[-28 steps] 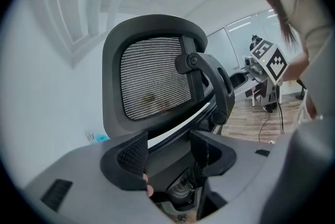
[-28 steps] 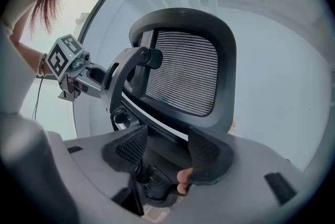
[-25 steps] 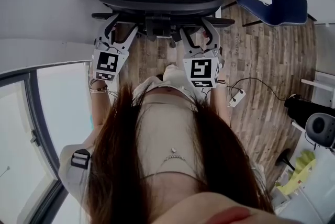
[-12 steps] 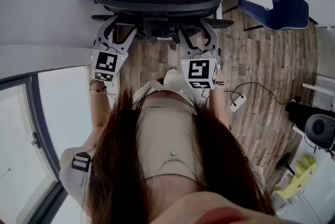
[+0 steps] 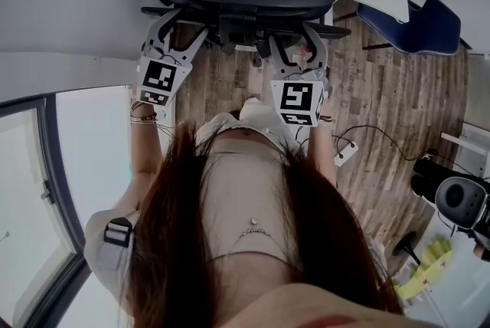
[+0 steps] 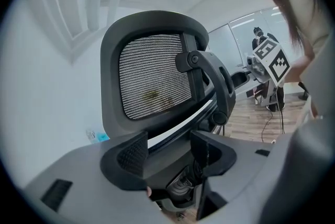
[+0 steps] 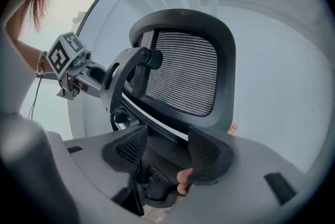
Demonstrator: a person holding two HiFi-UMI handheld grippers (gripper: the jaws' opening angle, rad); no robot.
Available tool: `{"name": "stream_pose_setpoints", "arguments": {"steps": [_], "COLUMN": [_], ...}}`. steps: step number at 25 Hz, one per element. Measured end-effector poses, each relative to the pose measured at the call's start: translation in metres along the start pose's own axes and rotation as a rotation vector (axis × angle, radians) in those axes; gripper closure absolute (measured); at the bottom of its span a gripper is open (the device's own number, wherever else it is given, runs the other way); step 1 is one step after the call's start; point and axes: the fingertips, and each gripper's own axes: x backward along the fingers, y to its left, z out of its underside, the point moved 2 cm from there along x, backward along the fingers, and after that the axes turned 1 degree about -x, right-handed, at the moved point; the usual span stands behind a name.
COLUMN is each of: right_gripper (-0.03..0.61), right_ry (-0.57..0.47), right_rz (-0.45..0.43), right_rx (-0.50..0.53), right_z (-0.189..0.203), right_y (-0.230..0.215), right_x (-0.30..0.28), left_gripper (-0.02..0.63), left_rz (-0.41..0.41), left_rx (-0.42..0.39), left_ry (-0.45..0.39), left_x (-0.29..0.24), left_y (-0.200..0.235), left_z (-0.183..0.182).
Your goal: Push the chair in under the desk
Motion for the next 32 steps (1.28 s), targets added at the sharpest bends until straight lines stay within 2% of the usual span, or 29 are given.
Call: {"name": "stream_pose_setpoints", "arguments": {"steps": [5,15,19,32], "right_gripper": [0.327,0.327,0.327,0.328], "right_ry": [0.021,-0.020,-0.004,0.012], "right_rz": [0.014,-0.002,0.010,-0.007], "right_rx": [-0.004,0.013,0.016,0.002], "right_z": [0.004,0.000,0.008,-0.002], "right_y": [-0.003,-0.005,-0.002,-0.027], "right_x": [0.000,-0.010,-0.004,-0.039], "left_gripper": [0.374,0.374,0.374,0.374], "left_rz": [-0.005,-0.007,-0.013,-0.006], "left_rx": [0.002,0.002,0.000,0.006], "left_ry": [-0.007,-0.010,-0.016,0.002], "left_x": [-0.002,-0.008,-0.004,-0.036], "left_y": [0.001,0.007,0.001,0.028], "left_z": [0.000,0.000,0.005,-0.008]}}
